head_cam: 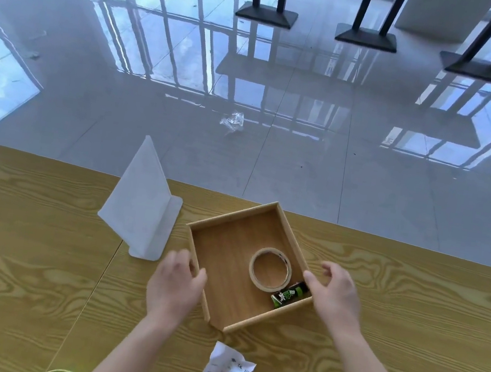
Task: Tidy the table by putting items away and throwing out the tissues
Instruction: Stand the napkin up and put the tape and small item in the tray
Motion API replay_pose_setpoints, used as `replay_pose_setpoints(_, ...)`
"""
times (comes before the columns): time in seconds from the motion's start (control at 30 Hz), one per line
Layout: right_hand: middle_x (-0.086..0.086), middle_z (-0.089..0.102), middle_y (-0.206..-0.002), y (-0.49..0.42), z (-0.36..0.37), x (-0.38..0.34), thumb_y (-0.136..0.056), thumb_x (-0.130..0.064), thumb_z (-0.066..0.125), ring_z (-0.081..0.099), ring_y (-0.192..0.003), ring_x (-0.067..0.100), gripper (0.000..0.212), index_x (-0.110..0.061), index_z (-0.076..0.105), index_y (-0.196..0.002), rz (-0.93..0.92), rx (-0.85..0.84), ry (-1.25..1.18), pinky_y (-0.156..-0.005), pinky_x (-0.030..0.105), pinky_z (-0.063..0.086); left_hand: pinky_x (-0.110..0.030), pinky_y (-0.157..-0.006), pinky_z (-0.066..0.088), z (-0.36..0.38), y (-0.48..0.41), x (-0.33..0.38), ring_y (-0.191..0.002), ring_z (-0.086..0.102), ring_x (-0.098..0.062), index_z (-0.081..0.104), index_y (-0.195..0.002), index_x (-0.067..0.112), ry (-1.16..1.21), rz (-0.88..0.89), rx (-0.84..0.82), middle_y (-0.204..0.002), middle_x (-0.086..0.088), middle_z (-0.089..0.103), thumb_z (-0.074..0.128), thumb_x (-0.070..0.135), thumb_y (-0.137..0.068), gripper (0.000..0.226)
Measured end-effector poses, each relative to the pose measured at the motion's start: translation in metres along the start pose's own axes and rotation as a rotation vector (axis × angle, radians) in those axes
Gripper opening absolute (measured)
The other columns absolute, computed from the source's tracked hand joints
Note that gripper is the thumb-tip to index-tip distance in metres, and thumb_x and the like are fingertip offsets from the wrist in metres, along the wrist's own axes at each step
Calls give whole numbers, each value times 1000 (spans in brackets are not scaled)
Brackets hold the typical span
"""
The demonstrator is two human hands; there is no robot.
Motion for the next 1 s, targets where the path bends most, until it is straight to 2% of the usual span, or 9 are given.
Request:
replay_pose_setpoints(0.07,4,59,-110,20,4,14,-83,-41,73,55,-95,19,52,-14,58,-125,82,23,-41,-81,33,46,-31,-81,47,-1,-26,8,-103,55,-21,56,-111,19,22,132,37,-110,-2,53,64,30,-85,29)
replay_pose_setpoints(0.13,5,56,-108,32,12,19,-84,-36,73,55,-94,20,51,-13,56,-126,149,11,-100,-84,39,50,-36,-108,38,1,-54,16,-134,38,-25,41,-140,13,-11,180,-65,-142,-10,43,58,25,-89,56)
replay_pose_setpoints(0.2,6,56,-108,33,17,19,-87,-27,71,56,-95,21,45,-13,56,-127,178,31,-157,-85,40,50,-40,-117,27,2,-73,22,-145,23,-24,24,-151,12,-49,151,-217,-157,-10,28,51,24,-92,67)
replay_pose_setpoints(0.3,4,63,-109,20,16,13,-89,-17,68,59,-98,23,39,-14,57,-126,167,63,-214,-83,37,48,-40,-110,35,4,-79,20,-138,34,-26,26,-150,11,-167,127,-289,-151,-11,37,48,27,-92,64)
replay_pose_setpoints(0.4,3,67,-118,-1,11,1,-87,-13,68,64,-107,27,40,-16,58,-125,113,85,-188,-88,37,50,-38,-87,48,-1,-60,13,-110,53,-26,44,-134,12,-277,126,-174,-124,-9,55,46,31,-92,46)
replay_pose_setpoints(0.5,7,62,-128,-18,12,-19,-87,-13,70,61,-114,26,42,-14,58,-127,-1,16,-141,-96,41,50,-34,-71,52,-2,-30,-2,-92,58,-22,51,-120,15,-303,116,-135,-104,-4,58,46,28,-91,33)
replay_pose_setpoints(0.7,1,61,-111,-15,22,-42,-82,-15,69,48,-110,25,26,-13,72,-107,-481,60,354,-91,34,47,-30,-72,49,10,5,-21,-92,64,-20,47,-137,17,-172,107,-124,-112,-1,59,45,19,-95,42)
replay_pose_setpoints(0.83,-3,57,-120,-14,21,-40,-79,-22,58,38,-119,22,31,-18,69,-109,-485,-76,614,-101,35,39,-29,-76,50,12,2,-23,-94,64,-19,47,-138,16,-139,107,-114,-111,-1,60,46,18,-94,44)
replay_pose_setpoints(1.0,-4,62,-119,-6,27,-36,-83,-24,67,42,-121,24,19,-17,74,-99,-549,-78,629,-106,37,36,-28,-80,48,12,4,-23,-98,62,-18,43,-142,16,-129,98,-122,-116,-2,60,43,21,-97,45)
Point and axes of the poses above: each hand's wrist, its own y-axis away from the middle knuckle, its own z-axis out of the palm, x = y × z, the point moved 1 cm from there along -y, towards the middle knuckle
